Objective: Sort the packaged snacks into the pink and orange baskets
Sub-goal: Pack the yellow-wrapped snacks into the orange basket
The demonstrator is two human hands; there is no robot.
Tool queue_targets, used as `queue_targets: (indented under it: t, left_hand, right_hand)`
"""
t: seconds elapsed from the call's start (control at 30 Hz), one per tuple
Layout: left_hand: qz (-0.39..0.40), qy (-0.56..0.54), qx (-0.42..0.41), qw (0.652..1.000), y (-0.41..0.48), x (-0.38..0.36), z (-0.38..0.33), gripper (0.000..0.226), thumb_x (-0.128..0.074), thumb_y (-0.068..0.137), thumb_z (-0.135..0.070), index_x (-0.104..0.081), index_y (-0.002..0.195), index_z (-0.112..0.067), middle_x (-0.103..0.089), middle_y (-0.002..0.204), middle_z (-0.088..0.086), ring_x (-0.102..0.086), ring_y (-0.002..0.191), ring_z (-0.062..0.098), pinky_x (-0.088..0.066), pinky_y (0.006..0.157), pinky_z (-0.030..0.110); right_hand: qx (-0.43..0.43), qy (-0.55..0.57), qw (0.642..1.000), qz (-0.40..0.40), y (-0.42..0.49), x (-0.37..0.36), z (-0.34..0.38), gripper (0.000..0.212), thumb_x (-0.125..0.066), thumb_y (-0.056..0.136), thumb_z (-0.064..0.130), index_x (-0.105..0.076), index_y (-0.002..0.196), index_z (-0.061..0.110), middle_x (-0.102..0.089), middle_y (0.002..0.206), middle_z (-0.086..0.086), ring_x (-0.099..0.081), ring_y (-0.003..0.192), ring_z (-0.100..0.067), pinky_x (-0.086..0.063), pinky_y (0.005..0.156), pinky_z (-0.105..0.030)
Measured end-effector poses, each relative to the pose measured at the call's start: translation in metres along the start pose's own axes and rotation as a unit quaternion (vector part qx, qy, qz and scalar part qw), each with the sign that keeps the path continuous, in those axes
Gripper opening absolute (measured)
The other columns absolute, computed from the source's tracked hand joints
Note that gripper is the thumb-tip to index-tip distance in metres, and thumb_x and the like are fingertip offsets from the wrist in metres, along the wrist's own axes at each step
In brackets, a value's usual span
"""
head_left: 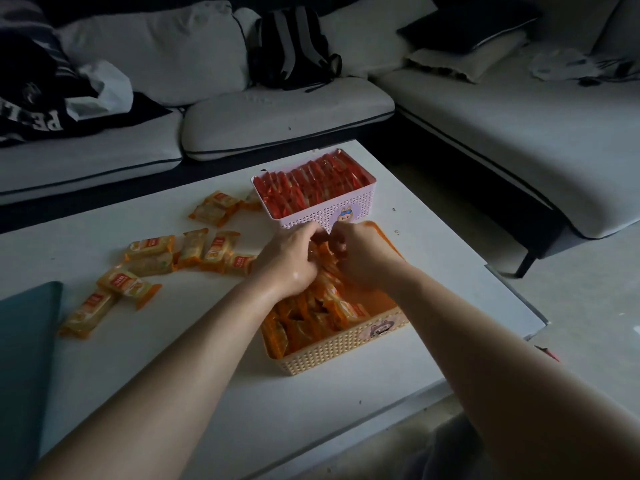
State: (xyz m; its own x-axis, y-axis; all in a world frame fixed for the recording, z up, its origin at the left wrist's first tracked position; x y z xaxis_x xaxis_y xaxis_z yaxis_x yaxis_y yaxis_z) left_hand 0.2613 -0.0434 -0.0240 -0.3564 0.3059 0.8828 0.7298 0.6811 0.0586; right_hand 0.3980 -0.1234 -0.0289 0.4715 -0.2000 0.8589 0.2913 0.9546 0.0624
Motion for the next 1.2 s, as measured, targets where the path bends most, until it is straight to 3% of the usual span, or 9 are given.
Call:
queue_targets:
  t: [0.07, 0.17, 0.27, 0.37, 0.47, 0.67, 0.9, 1.03, 1.2]
  left_hand:
    - [0.014, 0.013, -0.018, 1.0, -0.002, -0.003, 0.002, 0.033, -0.061, 0.091, -0.018, -0.064, 0.121, -0.031, -0.061, 0.127, -0.008, -0.051, 0.121, 0.021, -0.047, 0.094, 0.037]
    - [0.011, 0.082, -0.029, 0.996, -0.004, -0.007, -0.001, 0.022, -0.06, 0.096, -0.025, -0.072, 0.11, -0.037, -0.058, 0.121, -0.014, -0.044, 0.121, 0.017, -0.046, 0.097, 0.037]
    - [0.011, 0.088, -0.023, 0.996, -0.005, -0.007, -0.002, 0.021, -0.057, 0.099, -0.028, -0.075, 0.103, -0.038, -0.055, 0.116, -0.017, -0.042, 0.117, 0.014, -0.047, 0.093, 0.036]
    - [0.028, 0.084, -0.022, 0.996, -0.005, -0.005, -0.001, 0.023, -0.055, 0.099, -0.03, -0.075, 0.102, -0.041, -0.054, 0.116, -0.017, -0.04, 0.117, 0.013, -0.046, 0.093, 0.037]
    - [0.038, 0.076, -0.011, 0.996, -0.005, -0.005, -0.001, 0.026, -0.052, 0.099, -0.03, -0.073, 0.104, -0.044, -0.053, 0.117, -0.015, -0.038, 0.12, 0.014, -0.044, 0.093, 0.037]
    - [0.042, 0.066, 0.001, 0.997, -0.003, -0.009, -0.002, 0.027, -0.051, 0.1, -0.029, -0.069, 0.117, -0.04, -0.053, 0.124, -0.008, -0.037, 0.125, 0.017, -0.037, 0.086, 0.034]
    - [0.011, 0.026, 0.013, 1.0, -0.004, -0.004, 0.002, 0.027, -0.055, 0.097, -0.026, -0.066, 0.123, -0.026, -0.055, 0.133, -0.002, -0.041, 0.129, 0.022, -0.041, 0.099, 0.038]
    - [-0.046, -0.013, -0.017, 0.999, -0.008, 0.0, 0.0, 0.027, -0.059, 0.095, -0.019, -0.066, 0.12, -0.025, -0.06, 0.125, -0.005, -0.046, 0.123, 0.019, -0.043, 0.094, 0.035]
    - [-0.031, -0.063, -0.042, 0.997, -0.006, -0.007, -0.011, 0.033, -0.067, 0.094, -0.023, -0.062, 0.126, -0.029, -0.064, 0.119, -0.009, -0.055, 0.117, 0.016, -0.053, 0.094, 0.039]
  right_hand:
    - [-0.019, 0.013, 1.0, 0.021, 0.0, 0.011, -0.005, 0.03, -0.063, 0.085, -0.003, -0.063, 0.108, 0.016, -0.065, 0.107, -0.003, -0.063, 0.097, -0.023, -0.053, 0.073, -0.029]
    - [-0.044, 0.044, 0.996, -0.057, -0.002, 0.032, -0.018, 0.027, -0.063, 0.089, -0.007, -0.065, 0.104, 0.016, -0.067, 0.111, -0.001, -0.065, 0.096, -0.018, -0.052, 0.064, -0.018]
    - [-0.038, -0.035, 0.992, -0.113, -0.009, 0.041, -0.026, 0.022, -0.063, 0.095, 0.008, -0.068, 0.115, 0.017, -0.067, 0.12, -0.003, -0.068, 0.091, -0.02, -0.06, 0.064, -0.028]
    - [-0.034, -0.161, 0.986, 0.004, -0.016, 0.035, -0.025, 0.044, -0.07, 0.092, 0.043, -0.064, 0.129, 0.021, -0.068, 0.115, 0.002, -0.065, 0.079, -0.013, -0.059, 0.06, -0.024]
    - [-0.038, -0.281, 0.957, 0.069, -0.018, 0.028, -0.018, 0.056, -0.068, 0.081, 0.068, -0.064, 0.107, 0.019, -0.064, 0.081, 0.004, -0.057, 0.061, -0.011, -0.042, 0.047, -0.023]
    - [-0.027, -0.318, 0.946, 0.061, -0.018, 0.019, -0.011, 0.017, -0.058, 0.101, 0.029, -0.057, 0.094, 0.013, -0.049, 0.067, 0.002, -0.049, 0.054, -0.011, -0.04, 0.047, -0.024]
    - [-0.066, -0.168, 0.981, 0.071, -0.011, 0.032, -0.023, 0.019, -0.055, 0.103, 0.022, -0.059, 0.115, 0.008, -0.055, 0.077, 0.007, -0.059, 0.057, -0.009, -0.049, 0.048, -0.019]
    - [-0.168, 0.043, 0.981, 0.084, -0.008, 0.048, -0.029, 0.017, -0.056, 0.103, 0.013, -0.061, 0.117, 0.005, -0.068, 0.1, -0.005, -0.074, 0.078, -0.022, -0.065, 0.07, -0.039]
    - [-0.195, 0.16, 0.964, 0.078, -0.014, 0.057, -0.029, 0.011, -0.051, 0.105, 0.015, -0.06, 0.111, 0.013, -0.064, 0.085, 0.002, -0.072, 0.064, -0.015, -0.063, 0.063, -0.033]
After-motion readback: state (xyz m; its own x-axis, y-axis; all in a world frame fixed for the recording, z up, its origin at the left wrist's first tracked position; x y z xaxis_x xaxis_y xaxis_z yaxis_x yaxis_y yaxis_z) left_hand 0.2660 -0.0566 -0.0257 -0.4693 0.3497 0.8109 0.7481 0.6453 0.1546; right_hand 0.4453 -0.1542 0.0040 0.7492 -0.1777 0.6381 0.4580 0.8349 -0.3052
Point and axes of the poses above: each hand's wrist, its own y-axis towards the middle knuckle, its own x-axis out of the back of the hand, z = x × y, the point moved 1 cm from there along y, towards the middle knuckle
